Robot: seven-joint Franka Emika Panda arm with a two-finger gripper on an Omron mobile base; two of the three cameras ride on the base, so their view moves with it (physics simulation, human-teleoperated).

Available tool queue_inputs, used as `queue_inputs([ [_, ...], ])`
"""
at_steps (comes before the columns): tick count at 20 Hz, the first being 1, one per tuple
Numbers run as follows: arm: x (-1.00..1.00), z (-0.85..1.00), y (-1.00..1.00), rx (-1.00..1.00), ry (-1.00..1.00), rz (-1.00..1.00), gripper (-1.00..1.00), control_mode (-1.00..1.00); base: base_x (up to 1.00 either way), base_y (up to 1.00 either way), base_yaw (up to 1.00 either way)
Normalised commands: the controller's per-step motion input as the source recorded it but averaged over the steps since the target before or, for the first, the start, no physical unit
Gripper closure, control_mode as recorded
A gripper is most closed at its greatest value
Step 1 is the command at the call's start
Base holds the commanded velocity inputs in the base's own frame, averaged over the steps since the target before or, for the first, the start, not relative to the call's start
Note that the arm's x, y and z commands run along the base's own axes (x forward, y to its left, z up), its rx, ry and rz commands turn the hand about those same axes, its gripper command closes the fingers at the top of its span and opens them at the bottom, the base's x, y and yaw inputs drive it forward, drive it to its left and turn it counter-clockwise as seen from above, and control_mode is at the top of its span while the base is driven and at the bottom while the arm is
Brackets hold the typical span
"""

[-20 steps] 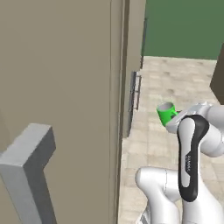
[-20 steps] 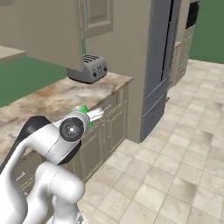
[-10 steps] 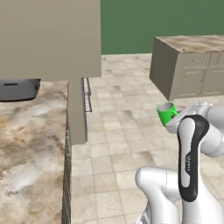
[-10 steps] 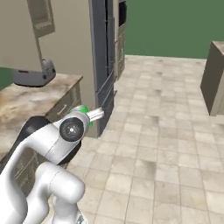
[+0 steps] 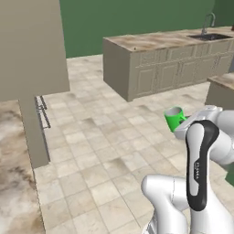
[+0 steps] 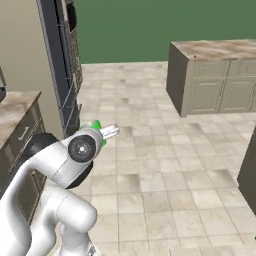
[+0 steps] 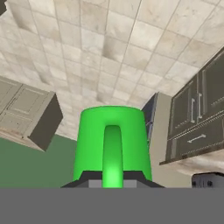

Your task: Open the cabinet directly in front. Then move the beer and the mug to the dining counter with the jar on it.

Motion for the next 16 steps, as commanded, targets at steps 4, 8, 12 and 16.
queue_inputs([
  [4,0.00,0.00,0.00,0.00,0.00,0.00,1.00,1.00,0.00,0.16,-0.34],
  [8,0.00,0.00,0.00,0.00,0.00,0.00,1.00,1.00,0.02,0.31,-0.23],
  [12,0.00,0.00,0.00,0.00,0.00,0.00,1.00,1.00,0.03,0.39,-0.22],
  [16,0.00,0.00,0.00,0.00,0.00,0.00,1.00,1.00,0.07,0.49,-0.21],
])
